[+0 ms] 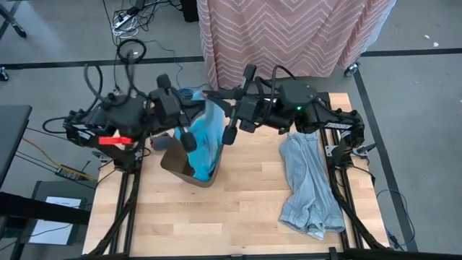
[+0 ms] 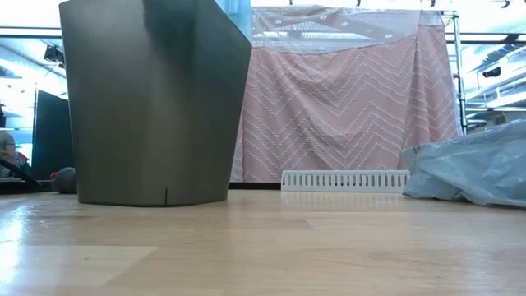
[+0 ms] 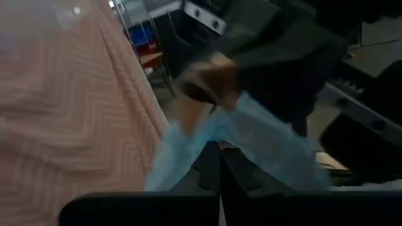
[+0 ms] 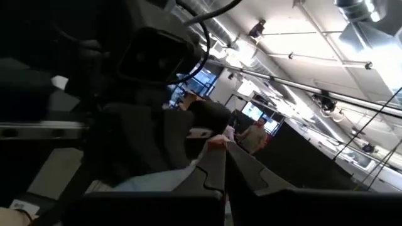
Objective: Place trash/remove bag and relplace
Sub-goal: Remove the blue trash bag from the black trash bin
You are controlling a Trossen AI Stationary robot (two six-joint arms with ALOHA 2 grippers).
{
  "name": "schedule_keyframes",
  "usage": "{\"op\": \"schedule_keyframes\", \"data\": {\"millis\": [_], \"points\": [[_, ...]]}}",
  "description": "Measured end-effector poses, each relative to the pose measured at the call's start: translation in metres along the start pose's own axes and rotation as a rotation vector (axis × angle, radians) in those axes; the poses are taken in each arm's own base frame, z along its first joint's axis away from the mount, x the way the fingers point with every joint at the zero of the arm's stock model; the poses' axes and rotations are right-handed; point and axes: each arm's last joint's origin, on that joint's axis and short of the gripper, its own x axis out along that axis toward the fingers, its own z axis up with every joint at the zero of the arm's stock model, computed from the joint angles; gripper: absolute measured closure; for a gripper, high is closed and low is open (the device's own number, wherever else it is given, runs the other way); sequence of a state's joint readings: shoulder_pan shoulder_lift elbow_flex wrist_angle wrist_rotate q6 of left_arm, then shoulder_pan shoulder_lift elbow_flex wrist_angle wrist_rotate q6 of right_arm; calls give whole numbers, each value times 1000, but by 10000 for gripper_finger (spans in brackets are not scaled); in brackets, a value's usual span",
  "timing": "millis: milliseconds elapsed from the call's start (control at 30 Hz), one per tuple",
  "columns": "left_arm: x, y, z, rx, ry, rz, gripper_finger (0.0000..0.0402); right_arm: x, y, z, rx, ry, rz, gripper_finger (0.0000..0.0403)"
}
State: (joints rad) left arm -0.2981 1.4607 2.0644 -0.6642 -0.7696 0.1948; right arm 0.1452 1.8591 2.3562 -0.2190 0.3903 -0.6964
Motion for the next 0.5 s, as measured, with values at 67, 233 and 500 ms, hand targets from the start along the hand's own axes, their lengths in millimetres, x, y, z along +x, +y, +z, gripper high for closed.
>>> {"op": "schedule_keyframes", "data": {"millis": [67,233,500], "points": [[-1,2,3,12,-18,10,400,0,-1,-1,6,1,-2,403],[1,1,5,21,-46,-10,400,2,-5,-4,17,12,-11,403],[6,-4,0,31,-46,-43,400,6,-10,-8,72,-31,33,403]]}}
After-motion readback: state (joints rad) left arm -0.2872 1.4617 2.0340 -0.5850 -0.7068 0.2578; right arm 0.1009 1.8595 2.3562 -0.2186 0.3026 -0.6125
